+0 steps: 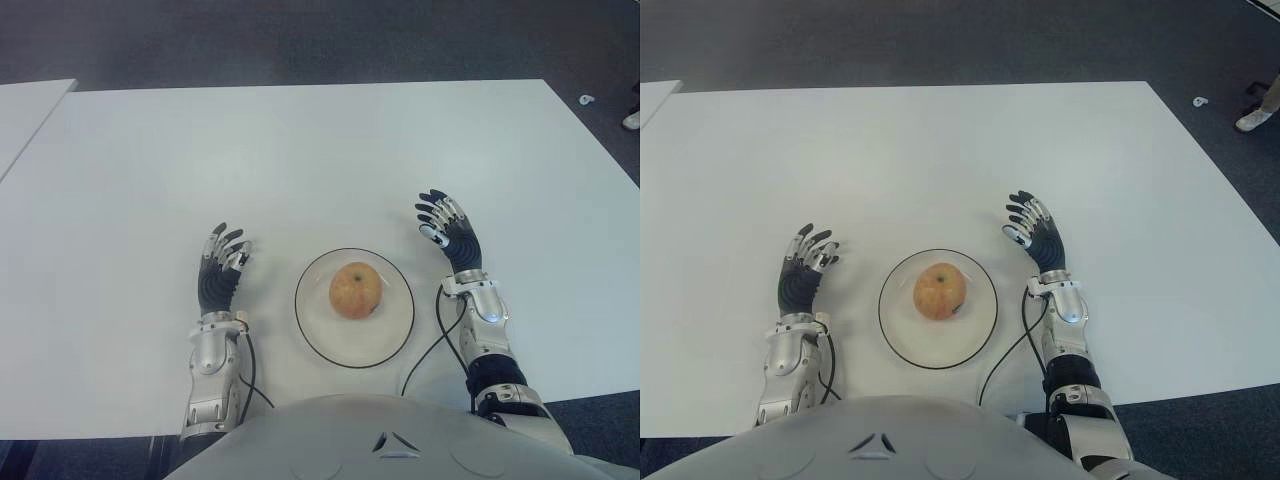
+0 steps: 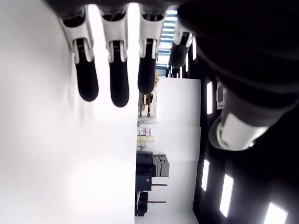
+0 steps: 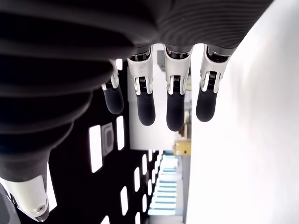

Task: Put the apples into the plate.

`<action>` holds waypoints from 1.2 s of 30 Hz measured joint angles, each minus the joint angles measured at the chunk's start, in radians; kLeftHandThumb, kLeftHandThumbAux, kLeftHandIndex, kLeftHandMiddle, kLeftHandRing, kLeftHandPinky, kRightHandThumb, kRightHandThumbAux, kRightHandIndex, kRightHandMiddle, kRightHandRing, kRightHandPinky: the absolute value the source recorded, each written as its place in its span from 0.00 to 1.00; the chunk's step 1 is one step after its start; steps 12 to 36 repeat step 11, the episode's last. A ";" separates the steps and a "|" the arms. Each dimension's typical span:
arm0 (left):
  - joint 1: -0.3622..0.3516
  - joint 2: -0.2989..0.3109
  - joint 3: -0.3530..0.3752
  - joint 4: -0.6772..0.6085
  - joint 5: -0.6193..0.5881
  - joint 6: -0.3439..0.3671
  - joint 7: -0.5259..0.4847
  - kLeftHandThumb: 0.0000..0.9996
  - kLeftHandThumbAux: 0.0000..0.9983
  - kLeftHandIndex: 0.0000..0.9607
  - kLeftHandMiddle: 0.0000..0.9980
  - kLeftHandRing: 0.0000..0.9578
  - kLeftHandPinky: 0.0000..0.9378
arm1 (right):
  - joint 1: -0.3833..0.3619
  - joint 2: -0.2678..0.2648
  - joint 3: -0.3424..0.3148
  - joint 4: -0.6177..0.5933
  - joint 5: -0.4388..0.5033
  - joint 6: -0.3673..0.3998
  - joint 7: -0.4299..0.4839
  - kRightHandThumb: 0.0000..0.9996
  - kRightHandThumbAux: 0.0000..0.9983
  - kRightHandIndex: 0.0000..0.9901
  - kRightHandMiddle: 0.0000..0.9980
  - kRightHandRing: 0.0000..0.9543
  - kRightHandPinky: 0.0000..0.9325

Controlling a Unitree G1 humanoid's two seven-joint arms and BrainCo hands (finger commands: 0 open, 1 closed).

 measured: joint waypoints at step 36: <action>-0.006 0.013 -0.008 0.053 0.018 -0.168 -0.017 0.33 0.58 0.18 0.26 0.34 0.40 | 0.018 0.010 -0.006 -0.025 -0.010 -0.062 -0.005 0.53 0.64 0.14 0.23 0.24 0.27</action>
